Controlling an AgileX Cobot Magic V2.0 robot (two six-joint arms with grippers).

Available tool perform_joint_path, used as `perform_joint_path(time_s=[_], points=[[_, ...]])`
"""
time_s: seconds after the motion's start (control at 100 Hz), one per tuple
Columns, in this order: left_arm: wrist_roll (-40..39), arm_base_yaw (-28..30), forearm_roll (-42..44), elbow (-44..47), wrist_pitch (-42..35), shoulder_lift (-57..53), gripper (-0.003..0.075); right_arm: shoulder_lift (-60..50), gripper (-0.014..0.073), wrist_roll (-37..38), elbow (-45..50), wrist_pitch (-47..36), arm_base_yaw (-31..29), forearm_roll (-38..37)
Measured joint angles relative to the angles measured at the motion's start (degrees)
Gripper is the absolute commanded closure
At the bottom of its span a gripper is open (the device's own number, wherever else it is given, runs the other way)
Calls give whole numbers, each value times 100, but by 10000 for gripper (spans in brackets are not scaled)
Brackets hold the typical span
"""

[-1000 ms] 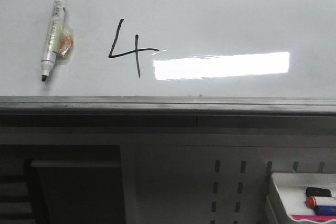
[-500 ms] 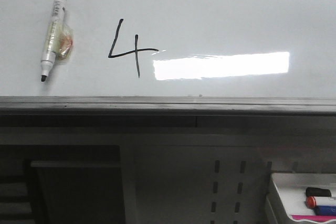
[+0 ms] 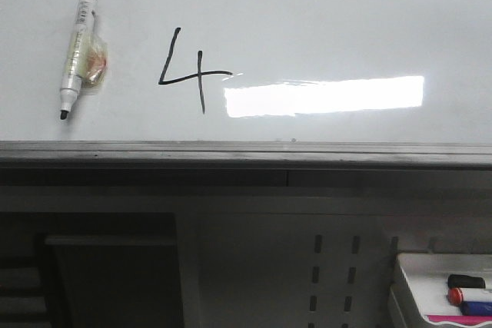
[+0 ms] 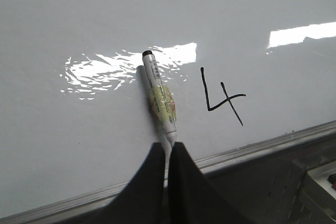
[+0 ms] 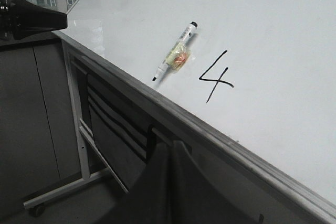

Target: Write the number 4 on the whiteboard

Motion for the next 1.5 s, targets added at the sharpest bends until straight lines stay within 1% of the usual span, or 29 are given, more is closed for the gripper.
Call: perform_joint_path(time_s=[0.19,0.26,0.45,0.62,0.76,0.86,1.03,1.5], points=[[0,17,-25,0,0,0,741,0,658,0,0,0,0,0],[0,157,-33,0,28,0,741,0,658,0,0,-10,0,0],[10,1068,-47,158,223,-398,741,0,658,0,0,-10,0,0],[10,2109,-47,770,248,-975,741,0,658,0,0,-10,0,0],[10,2651,-86,1140,384,-1007,741,0,658,0,0,-22,0,0],[10,2740,-99,1140,353,-1007,741,0,658,0,9,-22,0,0],[10,2753,-99,1140,975,-1007,741,0,658,0,9,-22,0,0],[10,2753,-111,1130,996,-1007,741,0,658,0,9,-22,0,0]])
